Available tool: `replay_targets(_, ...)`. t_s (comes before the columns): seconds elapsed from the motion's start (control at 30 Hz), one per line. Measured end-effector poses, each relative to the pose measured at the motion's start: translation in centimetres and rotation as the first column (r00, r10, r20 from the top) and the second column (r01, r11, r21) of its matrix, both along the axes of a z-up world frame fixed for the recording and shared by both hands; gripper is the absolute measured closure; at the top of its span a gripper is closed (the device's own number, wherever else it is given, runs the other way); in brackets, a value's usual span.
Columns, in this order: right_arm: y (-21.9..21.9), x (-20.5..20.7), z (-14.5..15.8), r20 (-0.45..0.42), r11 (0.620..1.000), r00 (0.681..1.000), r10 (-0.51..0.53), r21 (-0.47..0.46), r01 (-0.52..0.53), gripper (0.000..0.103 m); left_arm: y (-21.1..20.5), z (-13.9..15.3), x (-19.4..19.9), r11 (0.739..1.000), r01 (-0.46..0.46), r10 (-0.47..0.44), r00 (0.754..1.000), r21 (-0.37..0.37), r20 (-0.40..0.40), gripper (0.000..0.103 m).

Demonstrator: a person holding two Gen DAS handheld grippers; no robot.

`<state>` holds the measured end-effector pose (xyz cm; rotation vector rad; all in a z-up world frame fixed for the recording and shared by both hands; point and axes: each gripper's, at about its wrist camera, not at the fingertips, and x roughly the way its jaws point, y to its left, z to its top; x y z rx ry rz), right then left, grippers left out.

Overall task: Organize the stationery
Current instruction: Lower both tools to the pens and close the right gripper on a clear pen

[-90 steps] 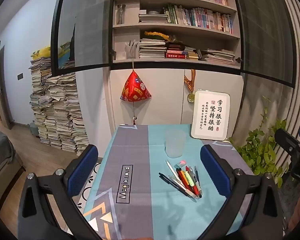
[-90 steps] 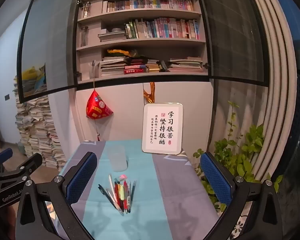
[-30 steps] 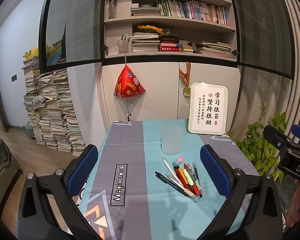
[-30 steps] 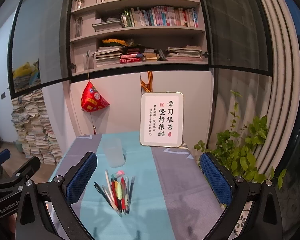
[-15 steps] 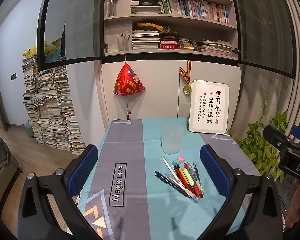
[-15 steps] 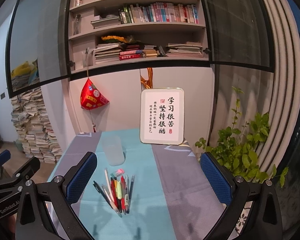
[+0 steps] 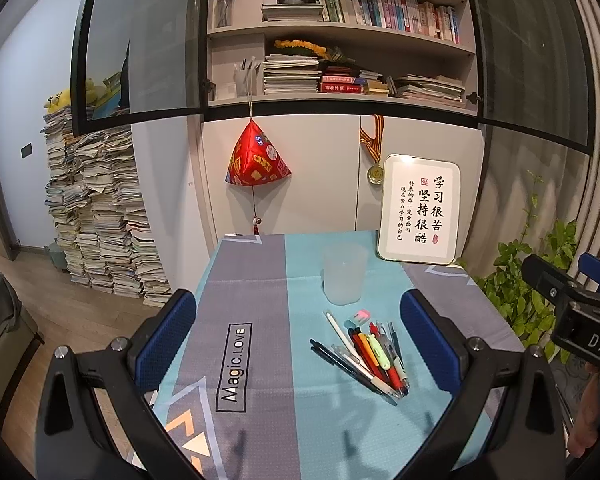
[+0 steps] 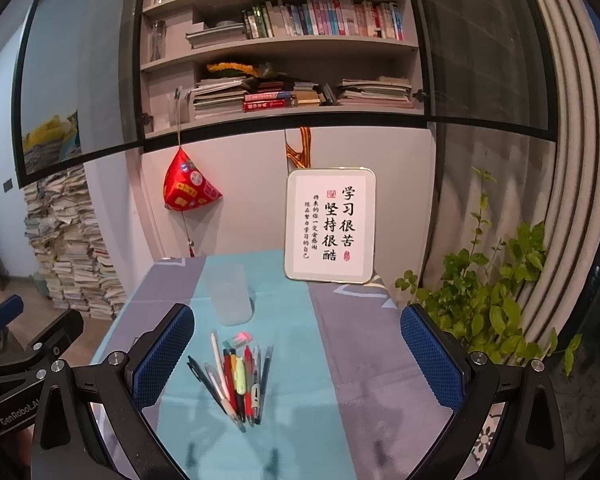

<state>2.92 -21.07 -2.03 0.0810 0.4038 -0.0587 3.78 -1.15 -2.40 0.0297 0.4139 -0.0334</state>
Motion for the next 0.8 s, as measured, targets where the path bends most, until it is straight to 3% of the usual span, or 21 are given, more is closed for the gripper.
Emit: replay_targets(0.8, 0.0, 3.0, -1.9, -0.065, 1.0, 0.998, 0.012, -0.004, -0.013, 0.0, -0.3, -2.0, 2.6, 1.0, -0.007, 0.008, 0.999, 0.013, -0.053, 0.001)
